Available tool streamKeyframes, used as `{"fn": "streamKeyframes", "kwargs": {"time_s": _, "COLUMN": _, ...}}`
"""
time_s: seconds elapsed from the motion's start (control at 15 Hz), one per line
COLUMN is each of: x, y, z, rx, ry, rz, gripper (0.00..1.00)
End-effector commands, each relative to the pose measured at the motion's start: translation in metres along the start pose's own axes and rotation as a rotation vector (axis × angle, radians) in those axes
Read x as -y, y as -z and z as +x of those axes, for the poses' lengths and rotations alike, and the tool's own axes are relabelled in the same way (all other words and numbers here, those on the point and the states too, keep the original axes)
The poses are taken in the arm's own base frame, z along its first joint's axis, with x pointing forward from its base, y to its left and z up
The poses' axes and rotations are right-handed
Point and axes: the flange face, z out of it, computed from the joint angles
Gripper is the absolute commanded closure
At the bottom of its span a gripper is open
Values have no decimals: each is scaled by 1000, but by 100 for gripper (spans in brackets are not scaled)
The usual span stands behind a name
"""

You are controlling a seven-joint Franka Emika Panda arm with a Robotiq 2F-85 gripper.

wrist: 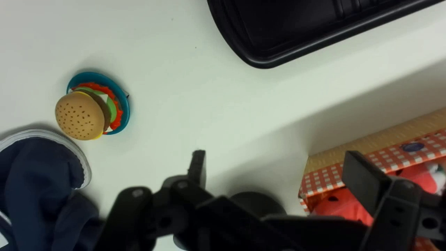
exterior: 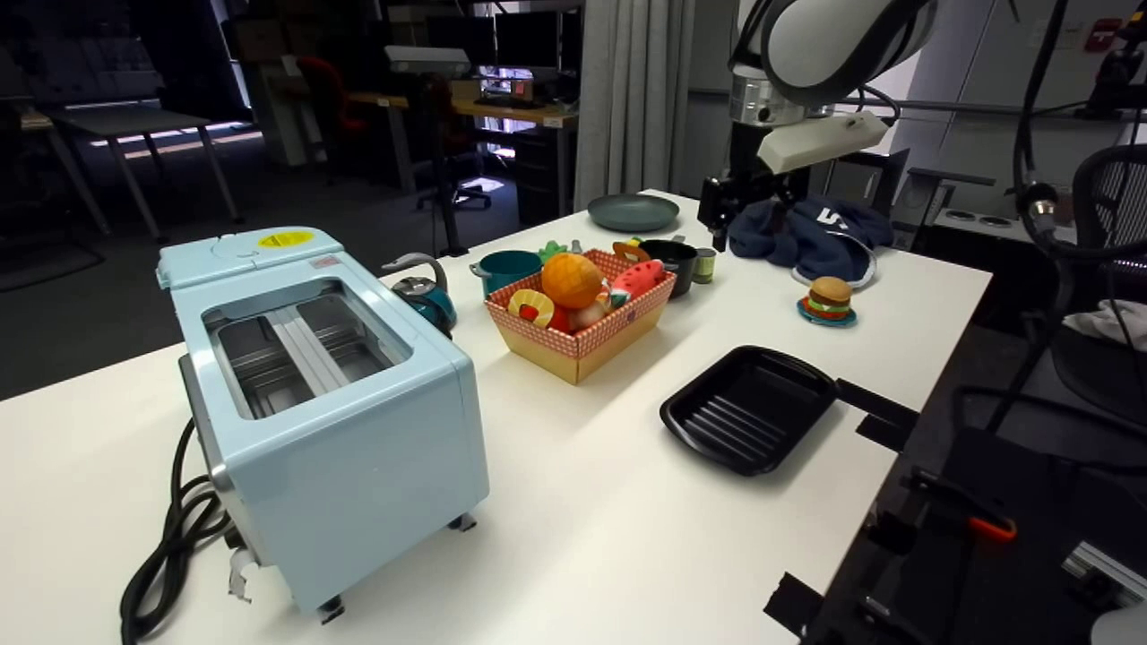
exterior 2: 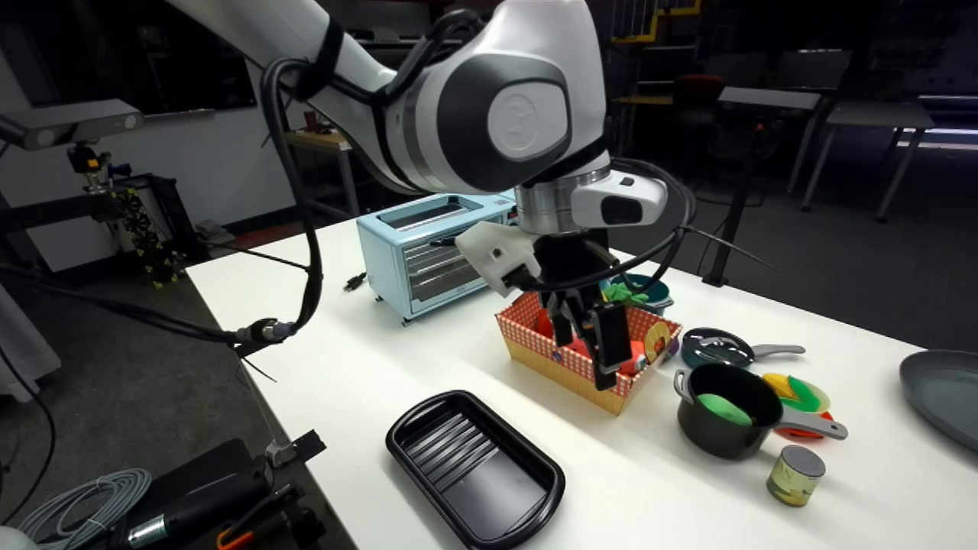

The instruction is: Put the plushy in the pot in the basket

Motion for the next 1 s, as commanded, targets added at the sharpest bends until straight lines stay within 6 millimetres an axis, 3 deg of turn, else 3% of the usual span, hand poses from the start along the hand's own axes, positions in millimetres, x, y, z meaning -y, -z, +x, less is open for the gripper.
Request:
{"fn": "streamKeyframes", "kwargs": {"time_s": 0.0, "x": -6, "y": -19, "z": 52, "rx": -9, "ry": -130, "rz": 9, "gripper": 0}}
{"fn": "streamKeyframes", "kwargs": {"time_s": 0.53, "x": -22, "y": -55, "z": 161, "rx": -17, "ry": -389, "rz": 99, "gripper": 0}}
{"fn": "streamKeyframes", "kwargs": {"time_s": 0.73, "x": -21, "y": -74, "z": 194, "rx": -35, "ry": -459, "rz": 119, "gripper": 0}}
{"fn": "streamKeyframes", "kwargs": {"time_s": 0.93, "x": -9, "y": -99, "z": 214, "rx": -14, "ry": -509, "rz": 127, "gripper": 0}}
